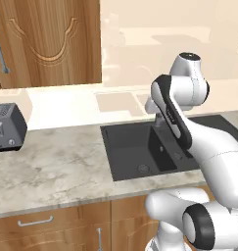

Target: Store the hot dog in the freezer for long-term storage. Close the freezer door after placing the cooked food.

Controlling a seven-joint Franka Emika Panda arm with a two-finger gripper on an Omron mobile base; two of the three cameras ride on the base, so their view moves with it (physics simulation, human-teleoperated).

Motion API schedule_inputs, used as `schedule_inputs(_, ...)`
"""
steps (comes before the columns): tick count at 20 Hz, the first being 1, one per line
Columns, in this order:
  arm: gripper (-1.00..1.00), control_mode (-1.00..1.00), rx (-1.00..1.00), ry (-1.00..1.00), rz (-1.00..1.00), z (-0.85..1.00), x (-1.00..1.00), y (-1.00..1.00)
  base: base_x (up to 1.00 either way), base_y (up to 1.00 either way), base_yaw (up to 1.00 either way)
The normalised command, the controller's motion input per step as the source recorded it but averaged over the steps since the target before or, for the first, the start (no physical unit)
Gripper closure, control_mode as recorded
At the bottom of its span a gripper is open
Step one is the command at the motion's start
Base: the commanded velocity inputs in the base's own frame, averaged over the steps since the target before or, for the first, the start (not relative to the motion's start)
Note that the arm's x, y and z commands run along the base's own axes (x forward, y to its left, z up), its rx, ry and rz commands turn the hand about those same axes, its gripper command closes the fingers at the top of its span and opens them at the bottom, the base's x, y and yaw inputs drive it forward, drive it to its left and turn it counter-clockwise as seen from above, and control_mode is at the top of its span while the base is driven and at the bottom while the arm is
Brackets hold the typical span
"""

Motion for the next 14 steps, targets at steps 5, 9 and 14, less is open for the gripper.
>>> schedule_inputs(5,-1.00,1.00,0.00,0.00,0.00,0.00,-0.02,0.00,-0.21,0.04,0.00)
schedule_inputs(9,-1.00,1.00,0.00,0.00,0.00,0.00,0.00,0.00,-0.44,0.36,0.00)
schedule_inputs(14,-1.00,1.00,0.00,0.00,0.00,0.00,0.00,0.00,-0.48,0.63,0.00)
